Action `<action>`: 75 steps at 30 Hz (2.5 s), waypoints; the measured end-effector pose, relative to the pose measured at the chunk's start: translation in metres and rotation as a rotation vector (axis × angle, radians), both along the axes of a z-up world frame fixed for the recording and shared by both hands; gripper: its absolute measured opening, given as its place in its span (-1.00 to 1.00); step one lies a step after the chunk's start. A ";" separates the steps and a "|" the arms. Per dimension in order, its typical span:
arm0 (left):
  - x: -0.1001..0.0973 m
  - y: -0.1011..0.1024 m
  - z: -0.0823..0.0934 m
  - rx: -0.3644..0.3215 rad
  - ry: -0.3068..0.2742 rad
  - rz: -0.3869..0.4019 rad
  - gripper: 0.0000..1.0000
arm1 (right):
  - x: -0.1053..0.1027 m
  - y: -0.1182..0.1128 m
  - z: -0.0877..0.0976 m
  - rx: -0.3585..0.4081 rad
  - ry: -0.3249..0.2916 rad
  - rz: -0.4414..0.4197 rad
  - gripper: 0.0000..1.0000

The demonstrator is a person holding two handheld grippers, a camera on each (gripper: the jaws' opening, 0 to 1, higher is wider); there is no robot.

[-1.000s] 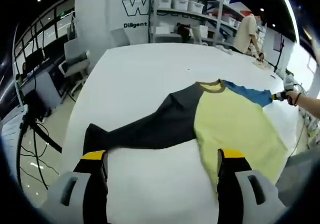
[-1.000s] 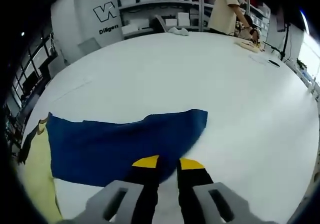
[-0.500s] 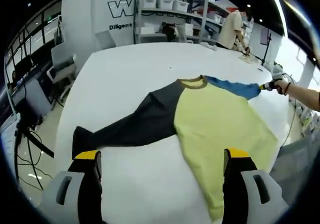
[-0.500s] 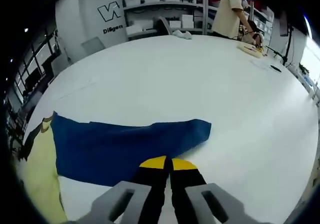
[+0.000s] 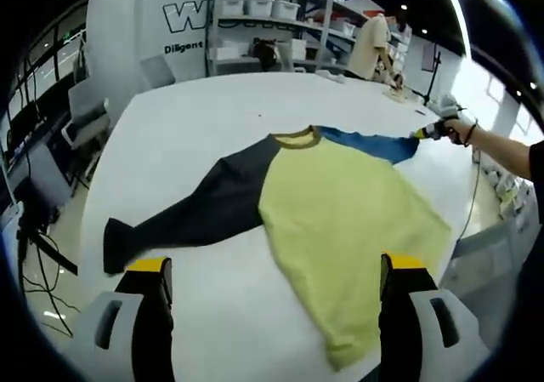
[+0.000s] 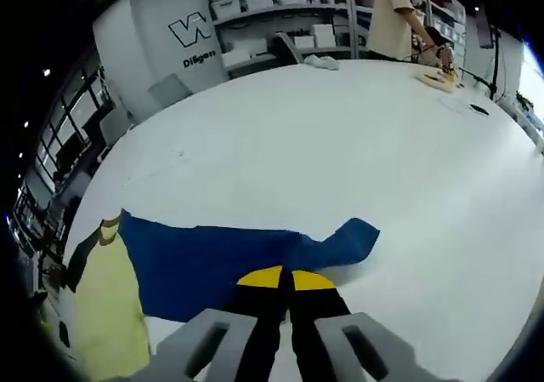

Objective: Fold the garment on the visible template until the final outline fits inside the template.

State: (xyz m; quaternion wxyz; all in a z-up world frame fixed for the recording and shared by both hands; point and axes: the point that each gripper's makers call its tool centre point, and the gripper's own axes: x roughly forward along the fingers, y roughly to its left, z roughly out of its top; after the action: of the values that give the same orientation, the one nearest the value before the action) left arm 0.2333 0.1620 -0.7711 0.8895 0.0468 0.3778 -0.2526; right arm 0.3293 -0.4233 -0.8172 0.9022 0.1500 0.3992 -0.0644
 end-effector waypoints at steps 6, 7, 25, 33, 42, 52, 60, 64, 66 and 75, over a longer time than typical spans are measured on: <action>-0.017 -0.006 -0.005 0.002 0.037 -0.037 0.98 | 0.006 0.025 0.015 0.004 -0.019 0.060 -1.00; -0.019 -0.007 -0.005 -0.005 0.040 -0.037 0.98 | 0.007 0.029 0.017 0.007 -0.023 0.069 -1.00; -0.042 -0.013 -0.002 0.000 0.063 -0.076 0.98 | 0.030 0.128 0.059 0.126 -0.094 0.173 -1.00; -0.050 -0.017 -0.003 -0.006 0.080 -0.091 0.98 | 0.037 0.182 0.061 0.176 -0.077 0.237 -1.00; -0.051 -0.017 -0.002 -0.014 0.083 -0.083 0.98 | 0.044 0.243 0.074 0.228 -0.108 0.320 -1.00; -0.056 -0.012 -0.009 0.000 0.097 -0.082 0.98 | 0.030 0.319 0.068 0.186 -0.091 0.460 -1.00; -0.055 -0.010 -0.008 -0.003 0.093 -0.079 0.98 | 0.028 0.354 0.068 0.153 -0.099 0.514 -1.00; -0.056 -0.012 -0.004 -0.041 0.090 -0.080 0.98 | 0.030 0.365 0.067 0.111 -0.104 0.546 -1.00; -0.056 -0.012 -0.004 -0.047 0.090 -0.080 0.98 | 0.035 0.370 0.066 0.092 -0.103 0.563 -1.00; -0.058 -0.006 -0.010 -0.037 0.103 -0.071 0.98 | 0.040 0.401 0.062 -0.059 -0.111 0.653 -1.00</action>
State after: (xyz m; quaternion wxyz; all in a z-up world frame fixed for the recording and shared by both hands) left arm 0.1754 0.1558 -0.7812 0.8600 0.0305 0.4165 -0.2933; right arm 0.3696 -0.0226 -0.7552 0.8995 -0.0087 0.3744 0.2250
